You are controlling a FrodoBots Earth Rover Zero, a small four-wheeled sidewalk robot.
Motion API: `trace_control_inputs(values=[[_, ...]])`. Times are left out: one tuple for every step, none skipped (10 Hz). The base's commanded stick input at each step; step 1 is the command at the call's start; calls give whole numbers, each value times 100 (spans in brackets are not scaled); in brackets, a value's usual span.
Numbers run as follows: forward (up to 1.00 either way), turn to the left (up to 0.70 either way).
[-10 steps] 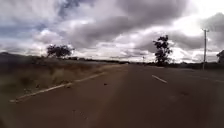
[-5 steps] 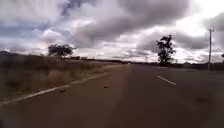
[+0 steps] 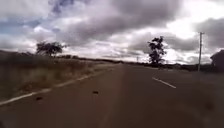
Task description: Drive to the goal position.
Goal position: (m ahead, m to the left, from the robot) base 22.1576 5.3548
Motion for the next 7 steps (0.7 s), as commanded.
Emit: trace_control_inputs(values=[[100, -36], [100, -36], [100, 4], [100, 4], [100, 4], [100, 4], [100, 4]])
